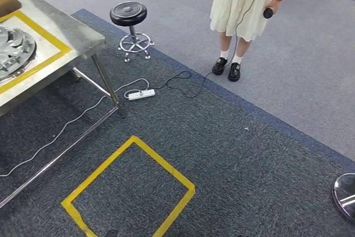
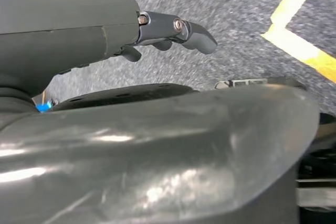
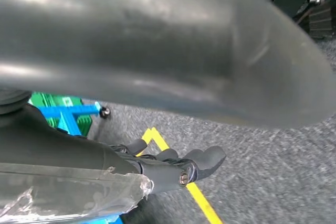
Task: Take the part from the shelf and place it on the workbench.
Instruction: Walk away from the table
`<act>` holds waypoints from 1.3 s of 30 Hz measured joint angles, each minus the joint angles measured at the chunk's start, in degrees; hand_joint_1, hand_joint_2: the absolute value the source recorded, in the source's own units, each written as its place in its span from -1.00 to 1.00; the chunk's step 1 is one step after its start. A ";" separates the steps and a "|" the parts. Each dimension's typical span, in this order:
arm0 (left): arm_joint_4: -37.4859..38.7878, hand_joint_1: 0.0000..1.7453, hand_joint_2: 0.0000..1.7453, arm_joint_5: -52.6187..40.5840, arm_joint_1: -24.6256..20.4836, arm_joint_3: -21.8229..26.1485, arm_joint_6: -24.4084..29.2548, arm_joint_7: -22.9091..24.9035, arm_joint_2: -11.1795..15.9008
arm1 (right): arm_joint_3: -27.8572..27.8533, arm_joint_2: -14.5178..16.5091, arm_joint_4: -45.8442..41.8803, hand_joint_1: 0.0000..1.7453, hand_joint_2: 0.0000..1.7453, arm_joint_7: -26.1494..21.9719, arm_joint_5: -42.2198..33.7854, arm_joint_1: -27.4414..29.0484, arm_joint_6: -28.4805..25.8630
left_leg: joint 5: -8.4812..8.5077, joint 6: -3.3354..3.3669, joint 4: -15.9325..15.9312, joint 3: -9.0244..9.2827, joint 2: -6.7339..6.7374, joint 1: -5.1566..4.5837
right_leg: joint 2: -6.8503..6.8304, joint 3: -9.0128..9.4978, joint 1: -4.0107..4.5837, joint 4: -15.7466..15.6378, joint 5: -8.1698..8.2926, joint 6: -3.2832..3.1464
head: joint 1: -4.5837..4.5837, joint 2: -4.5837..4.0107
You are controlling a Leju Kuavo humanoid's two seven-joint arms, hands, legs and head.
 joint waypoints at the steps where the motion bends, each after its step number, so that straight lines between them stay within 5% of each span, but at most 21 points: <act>1: 0.00 -1.00 -1.00 -0.01 -0.05 0.00 0.00 0.00 -0.01 | -0.01 0.01 0.00 -1.00 -1.00 0.04 -0.03 0.00 0.02 | 2.32 0.22 -3.50 1.52 -0.78 0.03 | 0.84 0.02 -0.04 0.00 0.07 0.13 | -0.01 0.00; 4: 0.00 -1.00 -1.00 -0.04 -0.19 0.00 0.00 0.00 -0.02 | -0.01 0.03 0.00 -1.00 -1.00 0.10 -0.05 -0.08 0.08 | 5.71 0.79 -12.44 5.50 -4.82 0.28 | 3.02 -0.42 -0.04 0.13 0.28 0.99 | -0.03 0.00; 5: 0.00 -1.00 -1.00 -0.04 -0.23 0.01 0.01 0.00 -0.04 | -0.01 0.04 0.00 -1.00 -1.00 0.10 -0.05 -0.04 0.08 | 5.59 0.96 -13.19 5.77 -5.28 0.26 | 3.64 -0.68 -0.12 0.05 0.39 1.42 | -0.05 0.00; 7: 0.00 -1.00 -1.00 -0.04 -0.33 0.01 0.02 0.00 -0.12 | -0.02 0.04 0.00 -1.00 -1.00 0.11 -0.06 0.21 0.08 | 5.71 1.46 -13.54 5.90 -4.13 0.21 | 4.26 -1.10 -0.36 -0.17 0.58 2.22 | -0.05 0.00; 9: 0.00 -1.00 -1.00 -0.04 -0.33 0.00 0.02 -0.01 -0.19 | -0.03 0.04 0.01 -1.00 -1.00 0.14 -0.08 0.30 0.08 | 5.92 2.15 -13.84 6.03 -2.67 0.29 | 1.83 -2.24 -0.21 1.93 -0.85 2.74 | 0.39 0.01; 11: 0.00 -1.00 -1.00 -0.04 -0.15 0.01 0.02 -0.02 -0.21 | -0.03 0.04 0.01 -1.00 -1.00 0.16 -0.09 0.01 0.09 | 5.89 2.60 -13.93 6.09 -0.94 0.14 | -1.74 -5.35 -0.01 8.50 -4.52 3.00 | 0.84 0.01; 13: 0.00 -1.00 -1.00 -0.04 0.02 0.02 0.02 -0.02 -0.17 | -0.03 0.04 0.01 -1.00 -1.00 0.16 -0.10 -0.14 0.10 | 5.77 2.78 -13.91 6.11 0.88 -0.11 | -3.17 -8.30 -0.02 15.04 -7.20 3.13 | 0.87 0.01; 14: 0.00 -1.00 -1.00 -0.05 0.03 0.02 0.02 -0.02 -0.17 | -0.04 0.04 0.01 -1.00 -1.00 0.19 -0.09 -0.04 0.10 | 5.70 2.82 -13.91 6.16 1.67 -0.18 | -3.46 -8.41 -0.02 15.73 -7.05 3.11 | 0.90 0.01; 16: 0.00 -1.00 -1.00 -0.05 -0.03 0.02 0.02 -0.02 -0.19 | -0.06 0.04 0.02 -1.00 -1.00 0.25 -0.07 0.16 0.10 | 5.49 2.69 -13.90 6.43 3.03 -0.24 | -4.39 -5.21 0.06 10.61 -4.14 2.87 | 0.91 0.01; 18: 0.00 -1.00 -1.00 -0.05 -0.05 0.02 0.02 -0.02 -0.20 | -0.08 0.04 0.02 -1.00 -1.00 0.27 -0.04 0.02 0.10 | 5.16 2.23 -13.83 6.81 4.16 -0.47 | -6.83 -0.84 0.36 3.08 -1.46 2.32 | 0.86 0.00; 20: 0.00 -1.00 -1.00 -0.06 -0.09 0.02 0.02 -0.02 -0.19 | -0.08 0.04 0.02 -1.00 -1.00 0.26 -0.04 -0.17 0.13 | 4.95 1.70 -13.76 7.08 5.15 -0.75 | -7.84 0.63 0.67 0.20 -0.82 1.64 | 0.73 0.00; 22: 0.00 -1.00 -1.00 -0.07 -0.19 0.01 0.02 -0.02 -0.20 | -0.08 0.04 0.02 -1.00 -1.00 0.26 -0.07 -0.07 0.14 | 4.83 1.11 -13.87 7.32 5.97 -0.74 | -6.50 0.38 0.68 0.08 -0.59 0.95 | 0.67 0.00; 24: 0.00 -1.00 -1.00 -0.08 -0.24 0.00 0.02 -0.02 -0.21 | -0.12 0.03 0.02 -1.00 -1.00 0.27 -0.13 -0.02 0.13 | 3.52 0.39 -12.54 6.95 4.34 -0.53 | -5.19 0.39 0.41 -0.20 -0.28 0.36 | 0.50 0.00; 26: 0.00 -1.00 -1.00 -0.09 -0.19 0.00 0.02 -0.02 -0.17 | -0.16 0.03 0.02 -1.00 -1.00 0.28 -0.16 -0.12 0.13 | 0.14 -0.09 -6.84 4.39 1.45 -0.36 | -3.80 0.32 0.16 -0.34 -0.05 -0.04 | 0.19 0.00; 28: 0.00 -1.00 -1.00 -0.09 -0.07 0.01 0.02 -0.02 -0.13 | -0.21 0.05 0.02 -1.00 -1.00 0.27 -0.17 -0.11 0.14 | -2.56 -0.24 0.11 0.84 0.41 -0.32 | -2.27 0.14 0.11 -0.33 0.04 -0.22 | 0.02 0.00; 29: 0.00 -1.00 -1.00 -0.09 -0.03 0.01 0.02 -0.02 -0.11 | -0.25 0.05 0.02 -1.00 -1.00 0.28 -0.19 -0.03 0.15 | -2.36 -0.25 1.45 -0.04 0.29 -0.29 | -1.42 0.11 0.08 -0.33 0.08 -0.22 | -0.01 0.00; 31: 0.00 -1.00 -1.00 -0.10 -0.04 0.02 0.02 -0.02 -0.08 | -0.34 0.05 0.02 -1.00 -1.00 0.29 -0.23 0.07 0.20 | 0.88 -0.24 -1.52 0.96 -0.24 -0.15 | 0.28 0.11 -0.03 -0.31 0.18 -0.04 | -0.02 0.00; 33: 0.01 -1.00 -1.00 -0.12 -0.08 0.02 -0.01 -0.02 -0.10 | -0.39 0.06 0.02 -1.00 -1.00 0.29 -0.23 -0.01 0.27 | 4.63 -0.21 -8.63 4.16 -3.09 0.29 | 1.86 -0.03 -0.10 -0.16 0.28 0.44 | -0.08 0.00; 35: 0.02 -1.00 -1.00 -0.13 -0.14 0.02 -0.07 -0.02 -0.14 | -0.45 0.06 0.02 -1.00 -1.00 0.34 -0.14 -0.09 0.28 | 5.67 0.11 -12.99 6.08 -5.42 0.55 | 3.20 -0.51 -0.16 -0.05 0.46 1.19 | -0.13 0.01; 37: 0.02 -1.00 -1.00 -0.14 -0.21 0.01 -0.14 -0.02 -0.20 | -0.54 0.05 0.02 -1.00 -1.00 0.43 -0.05 0.08 0.27 | 5.46 0.86 -13.67 6.29 -4.79 0.43 | 4.26 -1.06 -0.41 -0.29 0.76 2.02 | -0.16 0.01; 39: 0.02 -1.00 -1.00 -0.15 -0.28 0.01 -0.17 -0.03 -0.27 | -0.68 0.05 0.02 -1.00 -1.00 0.55 -0.01 0.34 0.26 | 5.65 1.72 -13.94 6.43 -3.40 0.40 | 2.31 -1.86 -0.39 0.81 0.06 2.59 | 0.11 0.00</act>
